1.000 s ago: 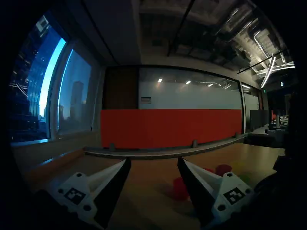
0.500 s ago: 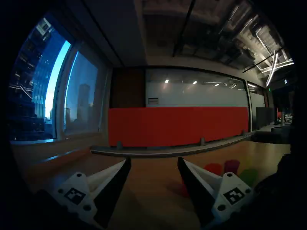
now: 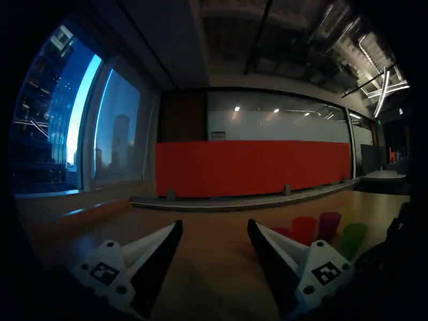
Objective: Pour water
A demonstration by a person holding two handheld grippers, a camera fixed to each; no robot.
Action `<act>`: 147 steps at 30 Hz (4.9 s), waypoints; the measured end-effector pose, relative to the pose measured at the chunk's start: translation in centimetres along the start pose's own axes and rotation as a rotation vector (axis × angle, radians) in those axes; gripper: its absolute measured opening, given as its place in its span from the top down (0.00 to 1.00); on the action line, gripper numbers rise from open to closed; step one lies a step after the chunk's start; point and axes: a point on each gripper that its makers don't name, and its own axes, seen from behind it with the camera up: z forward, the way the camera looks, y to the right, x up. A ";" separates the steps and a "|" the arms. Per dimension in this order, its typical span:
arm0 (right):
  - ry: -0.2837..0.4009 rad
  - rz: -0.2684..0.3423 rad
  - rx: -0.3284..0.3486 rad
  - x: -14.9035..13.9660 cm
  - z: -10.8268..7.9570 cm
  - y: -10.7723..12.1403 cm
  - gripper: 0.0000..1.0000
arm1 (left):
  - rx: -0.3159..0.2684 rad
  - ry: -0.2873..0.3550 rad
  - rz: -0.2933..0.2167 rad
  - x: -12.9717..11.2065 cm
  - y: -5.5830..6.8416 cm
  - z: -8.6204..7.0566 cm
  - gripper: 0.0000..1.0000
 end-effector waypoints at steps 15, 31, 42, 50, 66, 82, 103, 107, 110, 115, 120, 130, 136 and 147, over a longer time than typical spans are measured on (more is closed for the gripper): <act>-0.011 0.004 -0.013 0.0 0.0 0.1 0.01 | -0.002 -0.028 -0.028 -1.8 -0.2 0.3 0.11; -0.016 0.005 -0.023 -0.6 -0.3 0.6 0.01 | 0.000 -0.074 -0.012 -3.3 -0.2 0.6 0.11; -0.015 0.020 -0.021 -0.7 -0.5 0.8 0.01 | -0.006 -0.077 -0.011 -3.3 -0.1 0.7 0.10; -0.008 0.027 -0.021 -0.6 -0.8 1.0 0.01 | -0.013 -0.077 -0.011 -3.3 0.0 0.8 0.10; 0.027 -0.026 -0.007 -0.2 -1.2 0.6 0.01 | -0.013 -0.077 -0.010 -3.3 0.1 0.8 0.10; 0.053 -0.125 -0.042 -1.8 -0.1 0.6 0.01 | -0.013 -0.077 -0.010 -3.3 0.1 0.8 0.11; 0.055 -0.094 -0.024 -4.5 1.9 1.2 0.01 | -0.013 -0.078 -0.011 -3.3 0.1 0.8 0.10; 0.051 -0.090 -0.024 -4.8 2.4 1.3 0.01 | -0.013 -0.077 -0.011 -3.3 0.1 0.8 0.10; 0.043 -0.085 -0.019 -4.9 2.7 1.3 0.01 | -0.013 -0.077 -0.010 -3.3 0.2 0.9 0.10; 0.038 -0.078 -0.014 -5.0 3.3 1.1 0.01 | -0.016 -0.077 -0.011 -3.3 0.4 1.1 0.11; 0.033 -0.075 -0.013 -5.0 3.6 1.2 0.01 | -0.016 -0.077 -0.010 -3.3 0.5 1.3 0.10; 0.018 -0.071 -0.017 -5.3 3.3 2.1 0.01 | -0.015 -0.077 -0.010 -3.3 0.5 1.3 0.11; 0.004 -0.072 -0.021 -5.8 2.7 2.8 0.01 | -0.012 -0.077 -0.010 -3.3 0.4 1.0 0.11; -0.007 -0.072 -0.022 -6.6 2.2 3.4 0.01 | -0.009 -0.077 -0.010 -3.3 0.2 1.0 0.11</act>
